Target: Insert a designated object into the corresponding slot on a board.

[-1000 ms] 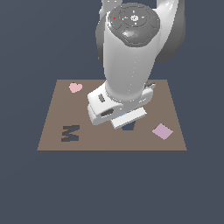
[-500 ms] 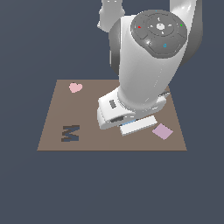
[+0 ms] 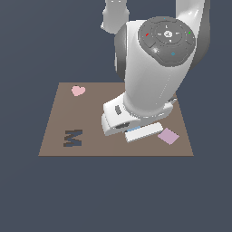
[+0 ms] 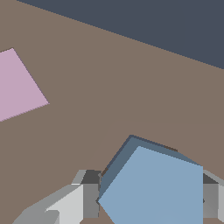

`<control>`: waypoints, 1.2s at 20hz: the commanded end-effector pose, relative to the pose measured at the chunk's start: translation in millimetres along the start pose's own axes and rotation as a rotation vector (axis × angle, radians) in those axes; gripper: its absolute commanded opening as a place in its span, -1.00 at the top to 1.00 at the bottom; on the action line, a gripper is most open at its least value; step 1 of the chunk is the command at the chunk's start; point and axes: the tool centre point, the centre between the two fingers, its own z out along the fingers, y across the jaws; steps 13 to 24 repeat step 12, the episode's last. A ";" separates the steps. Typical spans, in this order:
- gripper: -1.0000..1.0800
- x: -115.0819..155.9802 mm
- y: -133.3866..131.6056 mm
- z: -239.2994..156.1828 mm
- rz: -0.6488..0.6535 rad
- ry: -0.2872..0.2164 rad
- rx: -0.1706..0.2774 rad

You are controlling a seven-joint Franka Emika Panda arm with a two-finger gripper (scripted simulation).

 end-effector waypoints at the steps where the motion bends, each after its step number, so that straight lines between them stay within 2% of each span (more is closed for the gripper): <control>1: 1.00 0.3 0.1 4.4 0.002 -0.001 -0.001; 2: 1.00 0.3 0.0 4.8 0.002 -0.001 -0.001; 3: -0.92 0.3 0.0 4.8 0.002 -0.001 -0.001; 24: -0.92 0.3 0.0 4.8 0.002 -0.001 -0.001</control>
